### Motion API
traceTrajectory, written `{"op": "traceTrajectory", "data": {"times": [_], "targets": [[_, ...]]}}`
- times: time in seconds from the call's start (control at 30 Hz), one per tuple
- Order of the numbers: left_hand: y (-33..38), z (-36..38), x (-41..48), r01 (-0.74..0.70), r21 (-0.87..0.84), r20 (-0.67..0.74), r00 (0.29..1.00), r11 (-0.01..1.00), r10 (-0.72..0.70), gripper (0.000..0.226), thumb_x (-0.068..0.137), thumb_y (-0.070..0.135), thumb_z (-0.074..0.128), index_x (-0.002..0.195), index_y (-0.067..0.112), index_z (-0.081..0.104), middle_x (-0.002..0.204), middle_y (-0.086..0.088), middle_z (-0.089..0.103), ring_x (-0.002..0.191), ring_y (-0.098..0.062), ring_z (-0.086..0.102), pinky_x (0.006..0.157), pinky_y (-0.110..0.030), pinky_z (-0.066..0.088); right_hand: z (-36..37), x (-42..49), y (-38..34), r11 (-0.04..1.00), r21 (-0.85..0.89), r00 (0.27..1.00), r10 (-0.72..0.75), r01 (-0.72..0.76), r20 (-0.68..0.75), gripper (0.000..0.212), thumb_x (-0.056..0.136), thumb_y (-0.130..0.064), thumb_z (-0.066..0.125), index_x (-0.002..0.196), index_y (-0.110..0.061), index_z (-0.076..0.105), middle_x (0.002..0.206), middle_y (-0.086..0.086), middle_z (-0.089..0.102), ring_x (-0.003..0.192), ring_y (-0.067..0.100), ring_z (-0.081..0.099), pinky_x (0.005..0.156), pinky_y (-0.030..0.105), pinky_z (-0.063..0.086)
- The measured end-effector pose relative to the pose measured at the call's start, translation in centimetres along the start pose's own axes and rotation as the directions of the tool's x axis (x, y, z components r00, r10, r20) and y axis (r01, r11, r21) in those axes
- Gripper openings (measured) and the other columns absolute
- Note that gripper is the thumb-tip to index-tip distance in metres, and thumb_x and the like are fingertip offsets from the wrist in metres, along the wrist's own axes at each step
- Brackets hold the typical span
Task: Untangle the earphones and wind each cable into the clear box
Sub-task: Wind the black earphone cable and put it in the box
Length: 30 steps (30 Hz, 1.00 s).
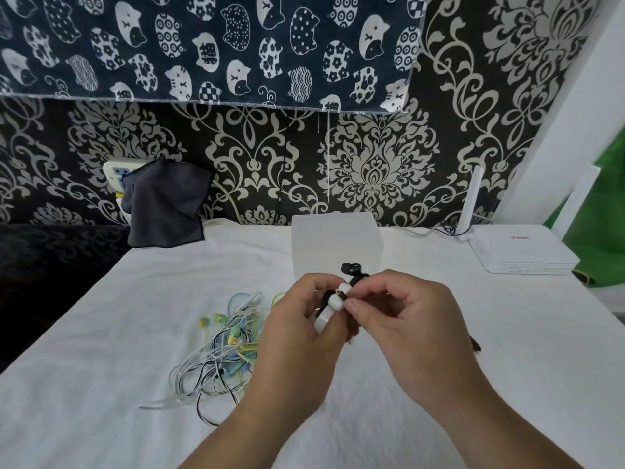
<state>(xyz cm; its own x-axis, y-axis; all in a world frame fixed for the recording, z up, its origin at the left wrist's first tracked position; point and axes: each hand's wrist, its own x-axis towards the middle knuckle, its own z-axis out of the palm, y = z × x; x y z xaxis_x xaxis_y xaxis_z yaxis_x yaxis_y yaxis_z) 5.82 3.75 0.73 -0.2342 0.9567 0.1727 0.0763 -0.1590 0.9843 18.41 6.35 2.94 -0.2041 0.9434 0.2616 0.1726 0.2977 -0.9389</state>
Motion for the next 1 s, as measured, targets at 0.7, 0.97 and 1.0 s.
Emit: {"op": "traceTrajectory", "data": {"times": [0.7, 0.97, 1.0], "targets": [[0.3, -0.3, 0.0, 0.21, -0.359, 0.0, 0.974, 0.909, -0.225, 0.029, 0.084, 0.026, 0.065, 0.085, -0.002, 0.061, 0.089, -0.03, 0.066, 0.086, -0.034, 0.07, 0.074, -0.044, 0.061, 0.3, 0.1, 1.1, 0.912, -0.326, 0.968, -0.24, 0.25, 0.069, 0.02, 0.082, -0.005, 0.076, 0.078, -0.024, 0.073, 0.081, -0.015, 0.062, 0.074, 0.009, 0.065, 0.064, 0.019, 0.05], [0.5, -0.4, 0.3, 0.271, -0.462, -0.001, 0.952, 0.844, -0.306, 0.016, 0.096, 0.009, 0.054, 0.085, 0.001, 0.062, 0.074, -0.014, 0.066, 0.087, -0.036, 0.069, 0.071, -0.041, 0.06, 0.7, 0.0, 1.1, 0.948, -0.249, 0.973, -0.221, 0.198, -0.065, 0.027, 0.079, 0.0, 0.075, 0.079, -0.024, 0.065, 0.08, -0.012, 0.064, 0.076, 0.01, 0.066, 0.066, 0.01, 0.048], [0.5, -0.4, 0.3, 0.276, -0.468, 0.004, 0.951, 0.84, -0.31, 0.014, 0.095, 0.009, 0.055, 0.084, 0.002, 0.062, 0.074, -0.014, 0.065, 0.084, -0.033, 0.067, 0.071, -0.04, 0.06, 0.7, 0.0, 1.1, 0.957, -0.233, 0.978, -0.195, 0.173, -0.075, 0.027, 0.079, 0.0, 0.075, 0.08, -0.024, 0.063, 0.079, -0.011, 0.064, 0.075, 0.011, 0.065, 0.064, 0.011, 0.048]]}}
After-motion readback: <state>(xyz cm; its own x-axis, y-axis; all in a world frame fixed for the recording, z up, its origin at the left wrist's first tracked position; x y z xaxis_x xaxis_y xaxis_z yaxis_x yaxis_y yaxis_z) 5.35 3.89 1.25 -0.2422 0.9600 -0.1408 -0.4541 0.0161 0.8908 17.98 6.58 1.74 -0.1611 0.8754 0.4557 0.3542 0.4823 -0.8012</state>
